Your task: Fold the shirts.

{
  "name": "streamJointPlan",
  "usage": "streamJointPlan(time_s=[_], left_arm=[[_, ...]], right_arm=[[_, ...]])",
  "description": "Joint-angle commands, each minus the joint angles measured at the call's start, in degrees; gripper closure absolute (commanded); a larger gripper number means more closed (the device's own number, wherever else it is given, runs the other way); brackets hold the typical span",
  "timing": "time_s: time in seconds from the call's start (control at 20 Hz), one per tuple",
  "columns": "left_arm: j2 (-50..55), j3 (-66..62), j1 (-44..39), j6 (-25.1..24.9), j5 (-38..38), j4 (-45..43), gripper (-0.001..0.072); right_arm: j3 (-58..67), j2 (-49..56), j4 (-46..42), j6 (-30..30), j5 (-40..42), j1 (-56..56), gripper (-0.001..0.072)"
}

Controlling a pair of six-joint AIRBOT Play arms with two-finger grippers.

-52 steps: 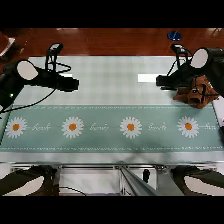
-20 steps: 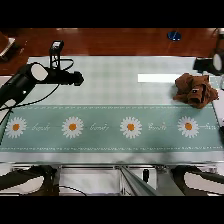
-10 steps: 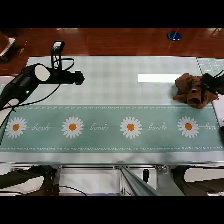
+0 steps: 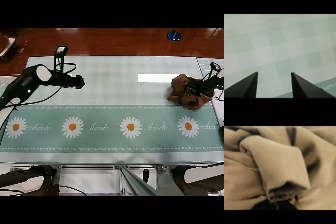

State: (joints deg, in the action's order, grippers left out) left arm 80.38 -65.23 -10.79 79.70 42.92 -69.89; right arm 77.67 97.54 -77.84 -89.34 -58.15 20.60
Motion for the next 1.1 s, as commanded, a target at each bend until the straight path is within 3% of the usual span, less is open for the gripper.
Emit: streamJointPlan(time_s=[0.0,0.15,0.55,0.85,1.05], left_arm=[[-3.1,-0.2,5.0,-1.0,7.5,0.4,0.0200],[-11.2,2.6,9.7,-1.6,14.9,4.0,0.0200],[-37.4,32.7,10.1,-2.2,11.7,18.3,0.0200],[-40.1,35.6,10.1,-2.1,10.9,18.3,0.0200],[-40.0,35.6,10.1,-2.1,8.9,18.3,0.0200]], right_arm=[[3.7,-3.0,8.4,7.5,-4.1,-2.4,0.0687],[7.2,-12.0,11.1,8.4,-2.3,-4.7,0.0687],[16.9,-36.9,13.7,8.6,1.7,-9.1,0.0688],[34.6,-39.8,15.0,8.7,-0.3,-16.1,0.0688],[36.3,-39.1,16.3,8.7,-7.2,-27.9,0.0688]])
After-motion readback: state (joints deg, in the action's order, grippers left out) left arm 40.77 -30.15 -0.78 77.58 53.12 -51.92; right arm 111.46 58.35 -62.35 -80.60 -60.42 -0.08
